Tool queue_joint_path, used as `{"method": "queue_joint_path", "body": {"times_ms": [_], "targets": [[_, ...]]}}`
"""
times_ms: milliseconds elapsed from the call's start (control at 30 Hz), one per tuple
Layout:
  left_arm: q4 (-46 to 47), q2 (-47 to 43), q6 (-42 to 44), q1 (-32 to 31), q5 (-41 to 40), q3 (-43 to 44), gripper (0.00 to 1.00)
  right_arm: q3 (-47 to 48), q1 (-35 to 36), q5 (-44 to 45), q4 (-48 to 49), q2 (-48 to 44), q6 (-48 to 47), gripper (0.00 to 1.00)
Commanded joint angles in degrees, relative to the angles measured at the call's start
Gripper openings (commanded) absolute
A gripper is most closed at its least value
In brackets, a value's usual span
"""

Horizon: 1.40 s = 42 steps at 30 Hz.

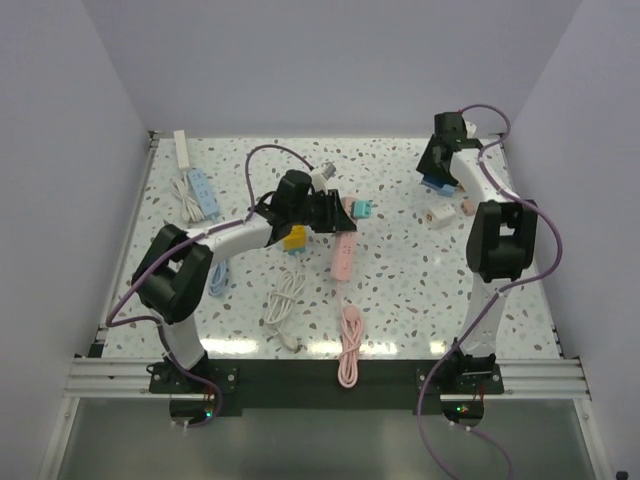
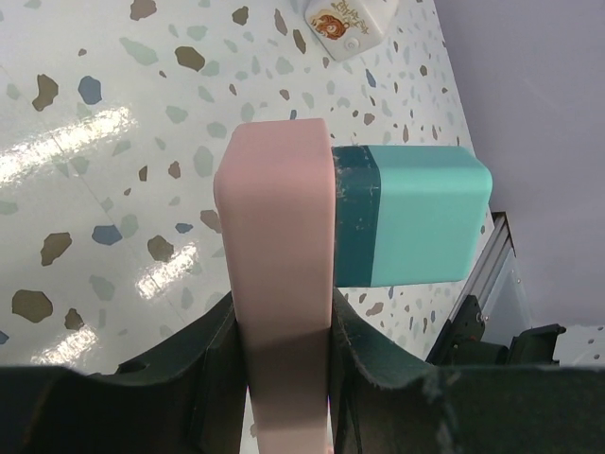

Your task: Pull the plug off the socket

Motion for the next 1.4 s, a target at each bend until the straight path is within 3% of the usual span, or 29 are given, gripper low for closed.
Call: {"method": "queue_joint_path", "body": {"times_ms": [0,267,367,400,433,533,633,833,967,1100,1367], "targets": [[1.5,-3.2,1.2,-0.6,1.2,-0.1,0.0,4.2,-1.9,1.5,-0.7,2.5,1.5,0.0],[-4.8,-0.6,2.8,-1.0,-0.4,2.9,0.0,8.0,-3.6,-3.5,-3.2,7.0,1.6,0.03],[-6.2,0.5,3.3,-1.0,-0.8,4.2,0.0,8.6,-3.5,-5.3,-3.9,6.4,1.1,0.31],[-6.2,0.7,3.4,-1.1,-0.9,4.3,0.0,8.0,-3.6,-5.8,-3.6,5.6,0.9,0.49],[-6.2,0.9,3.4,-1.2,-1.1,4.3,0.0,7.9,-3.6,-5.8,-3.6,4.1,0.7,0.56],[-9.1,1.9,4.1,-1.3,-1.2,5.0,0.0,6.8,-3.5,-5.7,-3.4,-0.5,0.1,0.73],[-9.1,2.7,4.2,-1.3,-0.9,5.1,0.0,4.9,-3.6,-5.1,-2.9,-4.2,-0.4,0.8],[-8.7,4.1,4.4,-1.2,-0.2,5.7,0.0,1.7,-3.5,-9.4,-4.7,-10.3,-1.7,0.83],[-7.7,4.7,4.4,-1.3,0.3,6.3,0.0,-5.7,-1.2,-19.8,-1.5,-17.3,-2.7,0.83],[-7.3,5.6,4.4,-1.2,1.4,7.5,0.0,-17.2,2.0,-35.8,4.4,-23.2,-2.2,0.82],[-7.3,6.2,4.3,-1.6,1.7,7.3,0.0,-29.5,9.7,-44.9,13.6,-28.2,2.7,0.8]]}}
